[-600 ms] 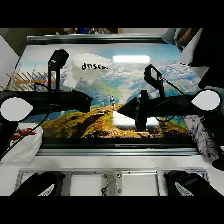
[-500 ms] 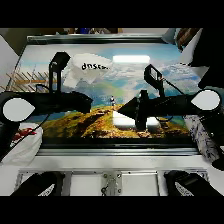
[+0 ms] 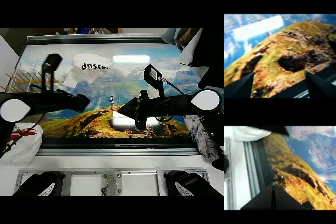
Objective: Fold the clothes and pants, and hang the long-sleeved shirts on hangers.
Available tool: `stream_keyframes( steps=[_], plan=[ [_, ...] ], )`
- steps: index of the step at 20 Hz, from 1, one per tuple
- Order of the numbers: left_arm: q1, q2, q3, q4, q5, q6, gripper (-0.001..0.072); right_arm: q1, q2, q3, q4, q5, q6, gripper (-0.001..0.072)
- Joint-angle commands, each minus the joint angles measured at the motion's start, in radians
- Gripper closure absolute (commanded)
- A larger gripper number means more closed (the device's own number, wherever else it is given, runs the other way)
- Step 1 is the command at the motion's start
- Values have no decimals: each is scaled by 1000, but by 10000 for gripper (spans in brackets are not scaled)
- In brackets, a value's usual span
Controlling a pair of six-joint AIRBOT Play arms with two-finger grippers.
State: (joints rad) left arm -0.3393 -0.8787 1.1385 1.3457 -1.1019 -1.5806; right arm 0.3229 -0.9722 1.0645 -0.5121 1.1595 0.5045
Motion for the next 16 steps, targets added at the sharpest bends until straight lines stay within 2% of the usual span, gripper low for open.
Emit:
stream_keyframes(
  steps=[1, 3, 4, 6, 8, 10, 13, 16],
  plan=[
    [201, 49, 19, 318, -176, -87, -13, 1, -1, 0, 0, 0, 0, 680],
    [393, 79, -33, 420, -246, -88, -13, 1, -1, 0, 0, 0, 0, 680],
    [501, 93, -85, 415, -241, -88, -13, 1, -1, 0, 0, 0, 0, 680],
    [680, 109, -220, 399, -200, -88, -13, 1, -1, 0, 0, 0, 0, 681],
    [795, 110, -362, 387, -109, -79, -13, 1, -1, 0, 0, 0, 0, 680],
    [849, 79, -482, 386, 3, -79, -13, 1, -1, 0, 0, 0, 0, 680],
    [855, -8, -564, 390, 120, -77, -13, 1, -1, 0, 0, 0, 0, 681],
    [855, -119, -569, 391, 134, -77, -13, 1, -1, 0, 0, 0, 0, 680]
  ],
)
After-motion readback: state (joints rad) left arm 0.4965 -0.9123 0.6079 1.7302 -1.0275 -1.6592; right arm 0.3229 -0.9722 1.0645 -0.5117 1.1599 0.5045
